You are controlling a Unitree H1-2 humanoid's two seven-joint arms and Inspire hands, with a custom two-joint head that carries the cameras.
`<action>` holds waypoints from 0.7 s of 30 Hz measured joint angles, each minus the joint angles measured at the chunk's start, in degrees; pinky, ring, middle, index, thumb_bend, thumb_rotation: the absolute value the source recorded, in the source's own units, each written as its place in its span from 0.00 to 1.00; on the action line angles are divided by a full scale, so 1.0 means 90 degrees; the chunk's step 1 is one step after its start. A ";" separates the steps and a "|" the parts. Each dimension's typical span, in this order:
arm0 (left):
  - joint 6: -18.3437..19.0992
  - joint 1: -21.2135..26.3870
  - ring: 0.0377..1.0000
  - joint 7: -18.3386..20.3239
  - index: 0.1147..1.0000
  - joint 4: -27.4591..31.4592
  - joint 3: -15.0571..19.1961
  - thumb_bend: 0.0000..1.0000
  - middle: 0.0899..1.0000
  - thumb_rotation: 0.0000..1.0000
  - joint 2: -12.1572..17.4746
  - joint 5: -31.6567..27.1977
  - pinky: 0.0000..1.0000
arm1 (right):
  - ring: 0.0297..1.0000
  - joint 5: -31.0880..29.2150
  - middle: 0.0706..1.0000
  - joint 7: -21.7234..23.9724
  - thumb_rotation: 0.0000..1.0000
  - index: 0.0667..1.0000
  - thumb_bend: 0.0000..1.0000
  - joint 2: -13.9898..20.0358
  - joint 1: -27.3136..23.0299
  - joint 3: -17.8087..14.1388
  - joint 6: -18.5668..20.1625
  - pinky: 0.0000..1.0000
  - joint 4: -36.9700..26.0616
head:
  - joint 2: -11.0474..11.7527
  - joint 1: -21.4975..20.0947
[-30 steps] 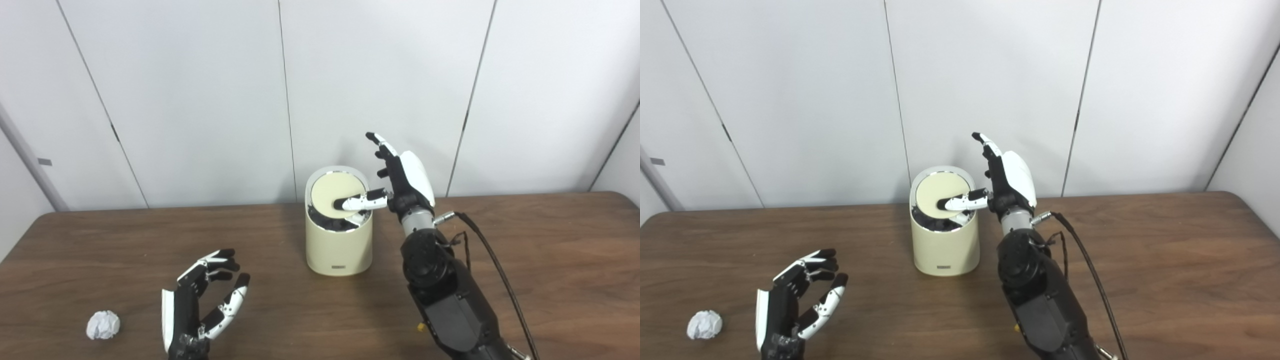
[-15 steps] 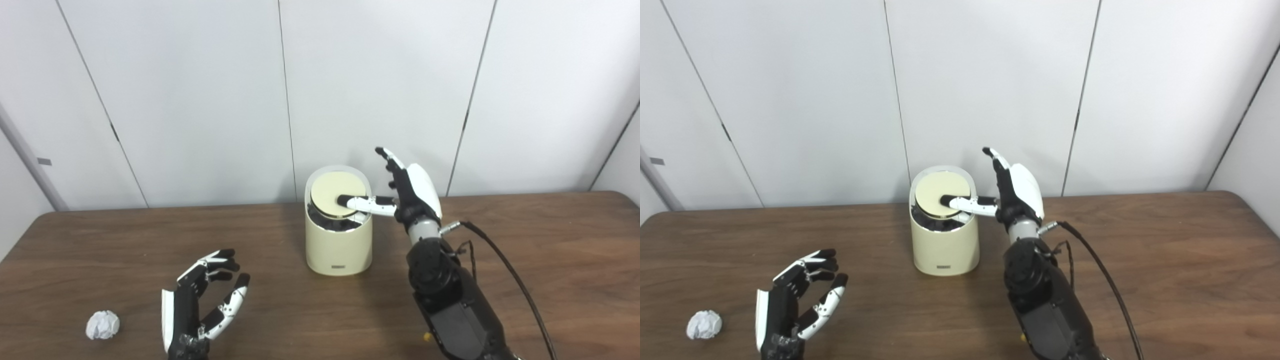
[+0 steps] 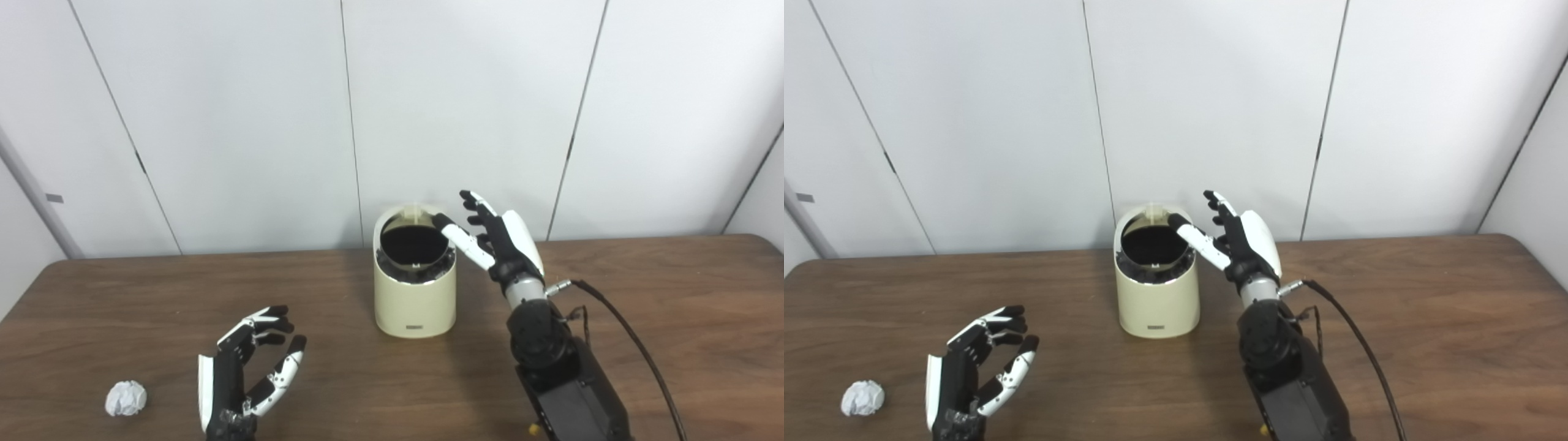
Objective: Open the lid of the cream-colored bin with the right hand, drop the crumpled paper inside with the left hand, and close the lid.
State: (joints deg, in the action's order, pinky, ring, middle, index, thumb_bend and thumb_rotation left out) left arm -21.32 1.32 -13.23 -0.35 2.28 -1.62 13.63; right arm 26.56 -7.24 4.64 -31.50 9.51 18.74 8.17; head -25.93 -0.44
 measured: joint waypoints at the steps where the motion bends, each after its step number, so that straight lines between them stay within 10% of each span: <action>1: 0.0000 0.0002 0.66 0.0002 0.43 0.0000 -0.0002 0.48 0.67 0.07 0.0007 0.0000 0.58 | 0.83 -0.0056 0.87 0.0028 1.00 0.87 0.85 0.0022 0.0071 -0.0009 -0.0098 0.69 -0.0068 | 0.0010 -0.0010; 21: 0.0000 -0.0006 0.67 0.0056 0.43 -0.0001 0.0007 0.48 0.68 0.07 0.0048 -0.0105 0.59 | 0.90 -0.0795 0.90 0.0289 0.95 0.88 0.89 0.0316 0.2007 -0.0436 -0.1278 0.84 -0.2037 | 0.0020 -0.0049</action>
State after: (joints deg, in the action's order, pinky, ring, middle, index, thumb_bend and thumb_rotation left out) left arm -21.33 1.27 -12.73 -0.36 2.34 -1.19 12.69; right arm 19.41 -4.64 7.49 -13.44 5.59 7.24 -10.17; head -25.75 -0.88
